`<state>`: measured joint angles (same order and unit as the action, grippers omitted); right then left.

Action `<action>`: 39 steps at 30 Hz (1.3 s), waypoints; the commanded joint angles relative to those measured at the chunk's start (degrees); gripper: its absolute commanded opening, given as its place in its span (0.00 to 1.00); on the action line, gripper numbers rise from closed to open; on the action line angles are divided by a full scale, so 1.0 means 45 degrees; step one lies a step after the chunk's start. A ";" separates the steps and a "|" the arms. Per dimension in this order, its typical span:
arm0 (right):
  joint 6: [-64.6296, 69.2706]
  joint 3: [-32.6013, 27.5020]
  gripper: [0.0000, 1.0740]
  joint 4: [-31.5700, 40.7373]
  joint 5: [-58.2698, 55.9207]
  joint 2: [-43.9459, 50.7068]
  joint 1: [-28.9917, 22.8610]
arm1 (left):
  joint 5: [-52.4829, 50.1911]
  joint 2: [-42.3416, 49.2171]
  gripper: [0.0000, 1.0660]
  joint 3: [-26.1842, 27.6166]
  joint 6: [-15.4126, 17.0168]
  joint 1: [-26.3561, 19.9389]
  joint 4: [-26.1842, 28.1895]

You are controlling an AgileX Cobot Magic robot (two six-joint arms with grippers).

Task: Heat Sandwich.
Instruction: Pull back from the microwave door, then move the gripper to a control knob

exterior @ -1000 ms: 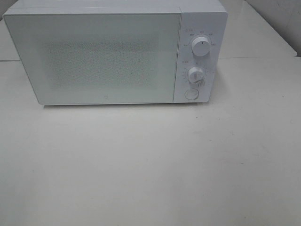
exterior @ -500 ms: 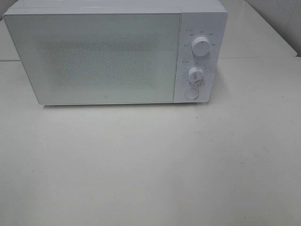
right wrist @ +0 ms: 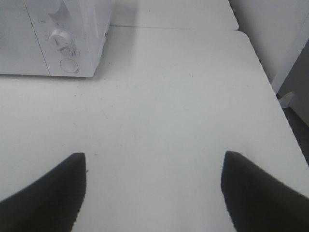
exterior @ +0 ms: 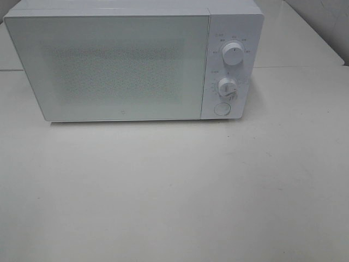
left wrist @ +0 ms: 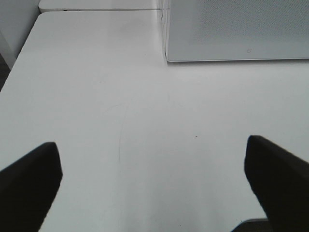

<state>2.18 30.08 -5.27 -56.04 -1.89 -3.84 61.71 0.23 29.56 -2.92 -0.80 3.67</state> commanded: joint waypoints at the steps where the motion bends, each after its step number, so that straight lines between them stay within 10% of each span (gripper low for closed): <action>1: -0.0013 0.0229 0.70 -0.0025 0.0357 -0.0229 0.0076 | -0.0127 0.0267 0.92 0.0000 0.0013 -0.0038 0.0051; 39: 0.0000 0.0357 0.70 -0.0025 1.1026 -1.0071 0.0076 | -0.0127 0.0267 0.92 0.0000 0.0013 -0.0038 0.0051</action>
<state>2.18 31.40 -5.27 -9.34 -46.07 -3.84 61.71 0.23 29.56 -2.92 -0.80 3.67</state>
